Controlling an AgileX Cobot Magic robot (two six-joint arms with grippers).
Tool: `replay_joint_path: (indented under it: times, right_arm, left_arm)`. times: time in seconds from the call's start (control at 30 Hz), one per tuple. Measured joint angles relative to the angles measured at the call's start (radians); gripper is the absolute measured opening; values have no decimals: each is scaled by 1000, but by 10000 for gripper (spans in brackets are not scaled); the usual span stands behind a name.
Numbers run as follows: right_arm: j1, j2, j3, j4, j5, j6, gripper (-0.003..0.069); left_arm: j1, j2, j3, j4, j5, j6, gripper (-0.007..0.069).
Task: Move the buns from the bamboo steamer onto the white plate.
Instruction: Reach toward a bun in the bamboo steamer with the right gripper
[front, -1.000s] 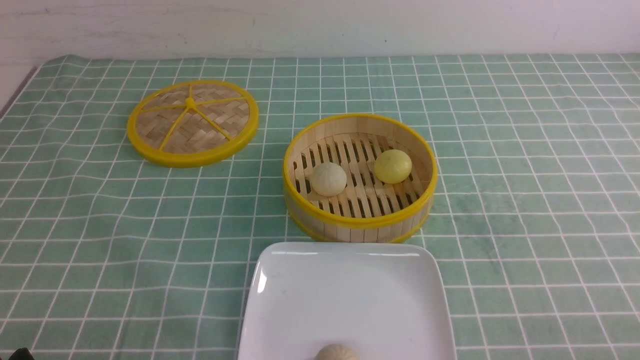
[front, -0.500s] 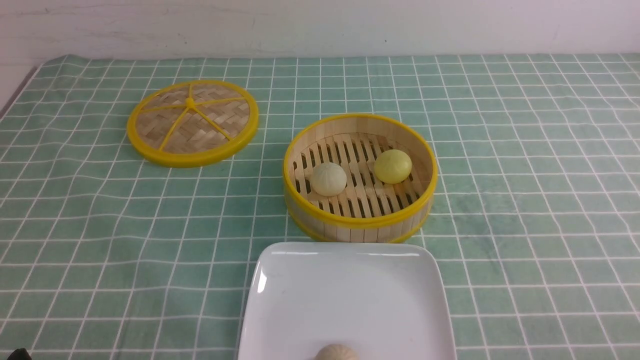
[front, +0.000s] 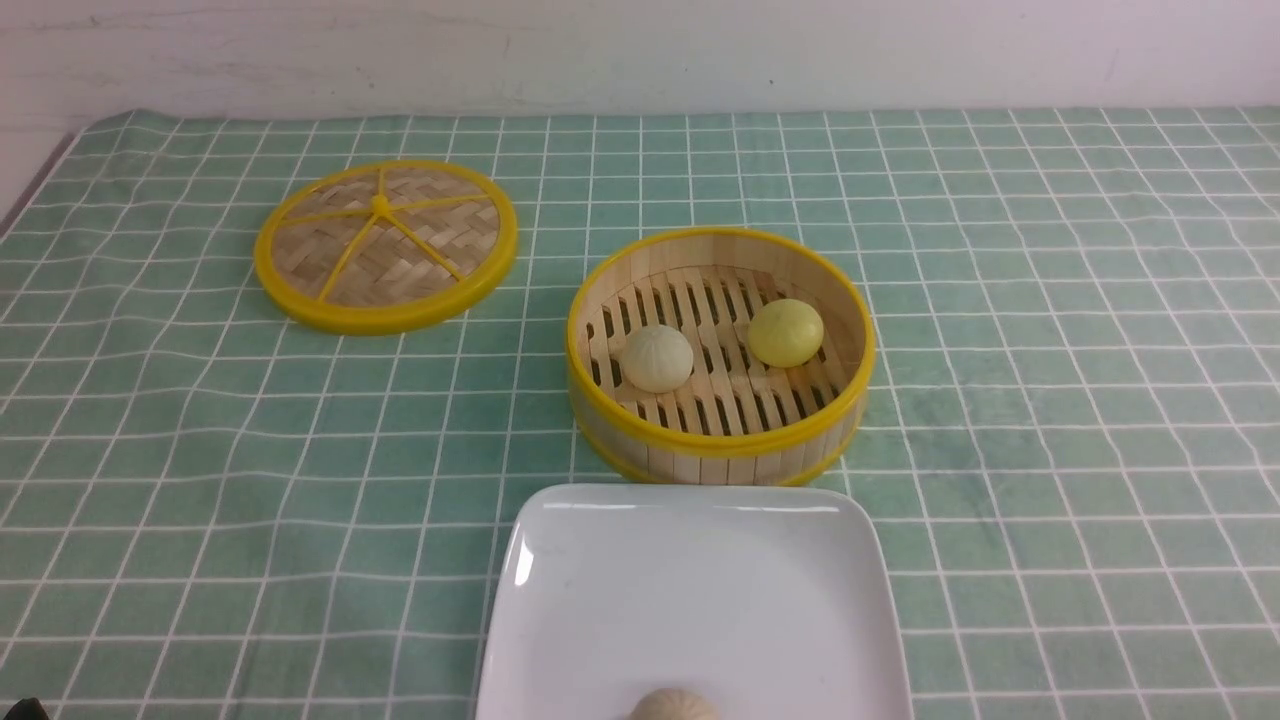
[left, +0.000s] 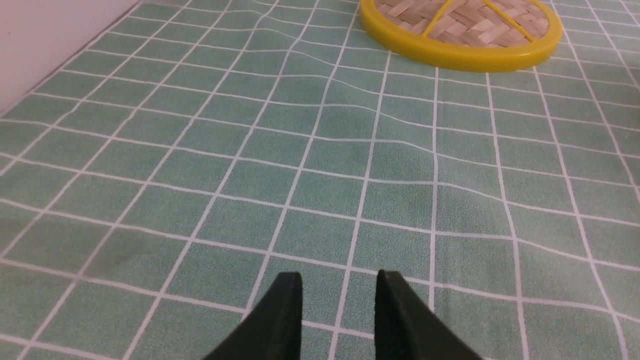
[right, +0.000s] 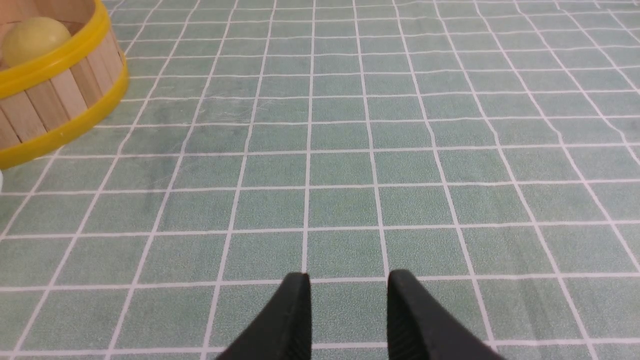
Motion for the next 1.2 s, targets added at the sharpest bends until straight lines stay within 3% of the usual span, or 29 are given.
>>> replay_joint_path:
  times: [0.37,0.43,0.5,0.53,0.57,0.63,0.73,1.03,1.13,1.2]
  right_arm:
    - [0,0,0,0,0,0,240]
    - [0,0,1,10,-15,12,240]
    - [0,0,6,75,-37,61,240]
    - [0,0,11,209,-71,158,240]
    - [0,0,12,228,-75,172,240]
    - [0,0,13,437,-113,313,240]
    - [0,0,13,623,-138,407,240]
    - [0,0,13,709,-180,435,232]
    - [0,0,-21,710,-217,387,192]
    - [0,0,-103,697,-245,287,138]
  left_arm:
    - [0,0,0,1,0,-10,240]
    - [0,0,0,-90,-12,-106,240]
    - [0,0,0,-185,-24,-179,240]
    - [0,0,1,-312,-34,-304,240]
    - [0,0,1,-328,-34,-317,240]
    - [0,0,1,-474,-38,-440,240]
    - [0,0,1,-575,-46,-558,240]
    - [0,0,2,-591,-95,-591,240]
    - [0,0,-11,-592,-178,-525,232]
    - [0,0,-86,-559,-204,-406,202]
